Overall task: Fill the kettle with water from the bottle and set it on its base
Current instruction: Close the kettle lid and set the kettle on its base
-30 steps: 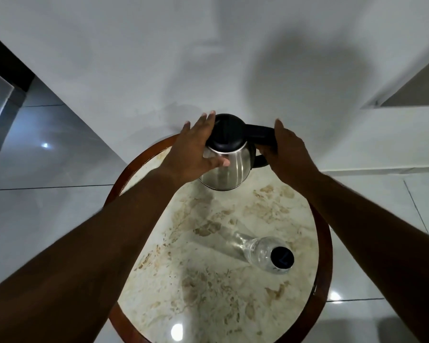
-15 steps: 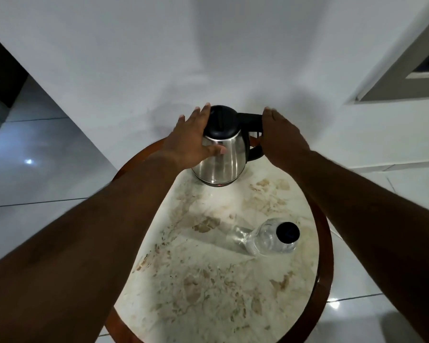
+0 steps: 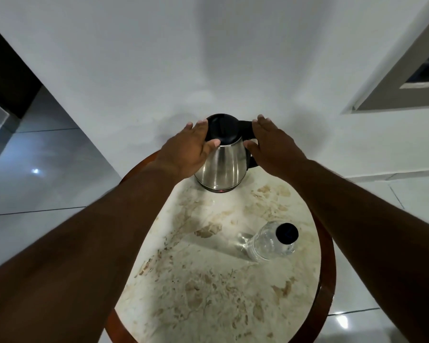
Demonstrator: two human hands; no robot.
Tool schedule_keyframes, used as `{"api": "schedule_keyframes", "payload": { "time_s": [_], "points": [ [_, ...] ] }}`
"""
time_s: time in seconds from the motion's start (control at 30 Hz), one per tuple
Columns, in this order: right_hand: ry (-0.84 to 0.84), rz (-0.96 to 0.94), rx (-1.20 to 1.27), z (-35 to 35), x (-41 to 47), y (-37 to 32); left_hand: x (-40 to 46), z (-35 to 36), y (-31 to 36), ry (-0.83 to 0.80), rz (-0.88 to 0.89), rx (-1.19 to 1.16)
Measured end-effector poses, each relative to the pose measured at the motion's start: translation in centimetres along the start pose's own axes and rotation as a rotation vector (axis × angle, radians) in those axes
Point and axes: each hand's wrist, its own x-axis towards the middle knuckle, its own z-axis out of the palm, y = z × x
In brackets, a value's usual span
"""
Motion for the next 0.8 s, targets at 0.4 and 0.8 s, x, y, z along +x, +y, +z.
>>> {"api": "schedule_keyframes", "payload": {
  "time_s": [0.4, 0.8],
  "points": [
    [0.046, -0.033, 0.028, 0.7, -0.1, 0.8, -0.3, 0.8, 0.8, 0.039, -0.043, 0.003],
    [0.049, -0.036, 0.033, 0.8, -0.2, 0.9, -0.6, 1.5, 0.6, 0.046, -0.04, -0.025]
  ]
}}
